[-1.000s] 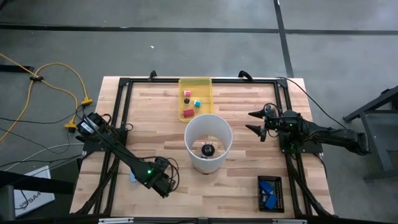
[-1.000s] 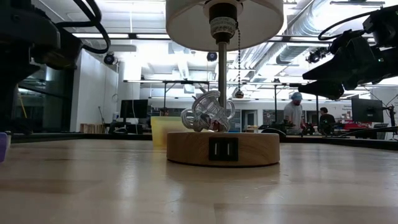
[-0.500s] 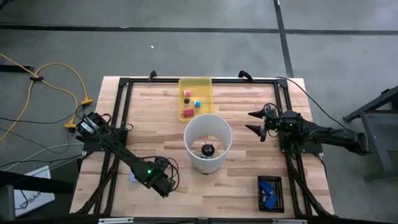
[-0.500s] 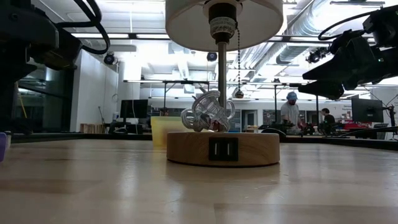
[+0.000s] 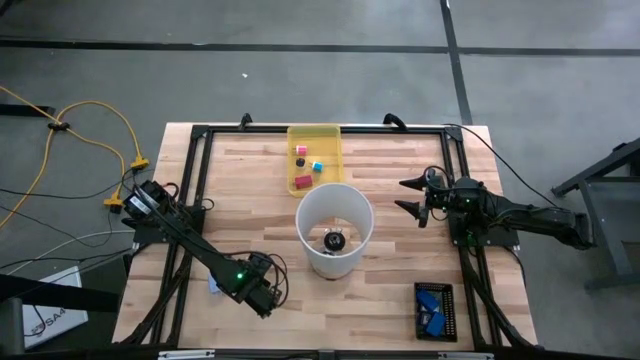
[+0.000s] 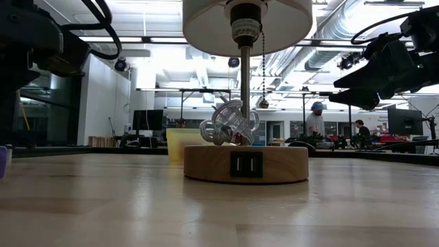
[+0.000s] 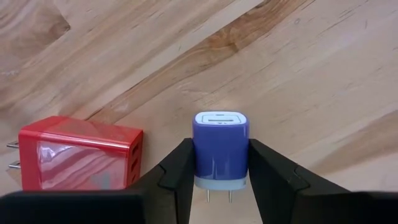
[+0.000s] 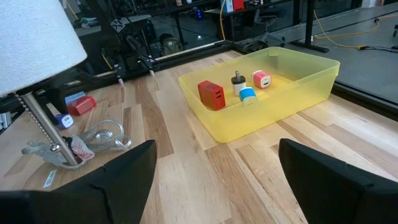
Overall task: Pick & Place Office items
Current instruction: Put the purple charger adapter into the yellow bin
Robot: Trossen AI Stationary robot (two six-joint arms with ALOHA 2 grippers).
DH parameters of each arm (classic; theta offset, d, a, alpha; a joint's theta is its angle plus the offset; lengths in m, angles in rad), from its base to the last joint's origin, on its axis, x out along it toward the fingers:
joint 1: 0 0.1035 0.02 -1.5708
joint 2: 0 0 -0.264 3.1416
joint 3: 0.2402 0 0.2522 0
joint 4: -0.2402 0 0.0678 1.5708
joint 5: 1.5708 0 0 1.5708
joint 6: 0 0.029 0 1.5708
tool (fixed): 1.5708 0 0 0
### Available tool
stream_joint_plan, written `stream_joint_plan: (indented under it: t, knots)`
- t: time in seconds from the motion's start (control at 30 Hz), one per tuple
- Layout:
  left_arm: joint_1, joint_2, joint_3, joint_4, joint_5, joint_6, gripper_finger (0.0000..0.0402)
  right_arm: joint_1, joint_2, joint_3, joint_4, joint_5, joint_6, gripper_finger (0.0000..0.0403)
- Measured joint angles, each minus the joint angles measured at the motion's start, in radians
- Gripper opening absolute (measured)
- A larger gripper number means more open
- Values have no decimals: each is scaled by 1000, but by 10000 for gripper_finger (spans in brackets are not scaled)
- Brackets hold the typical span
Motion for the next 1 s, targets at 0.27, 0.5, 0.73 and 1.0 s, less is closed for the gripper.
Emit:
stream_joint_plan:
  t: [0.27, 0.5, 0.73, 1.0]
  knots:
    - [-2, -66, 0, -2, -60, 46, 120, 0, 0, 0, 0, 0, 0, 325]
    - [-3, -191, 0, -70, -116, 135, 120, 0, 0, 0, 0, 0, 0, 325]
    - [-3, -323, 0, -142, -132, 173, 120, 0, 0, 0, 0, 0, 0, 325]
    - [-4, -365, 0, -172, -135, 195, 120, 0, 0, 0, 0, 0, 0, 325]
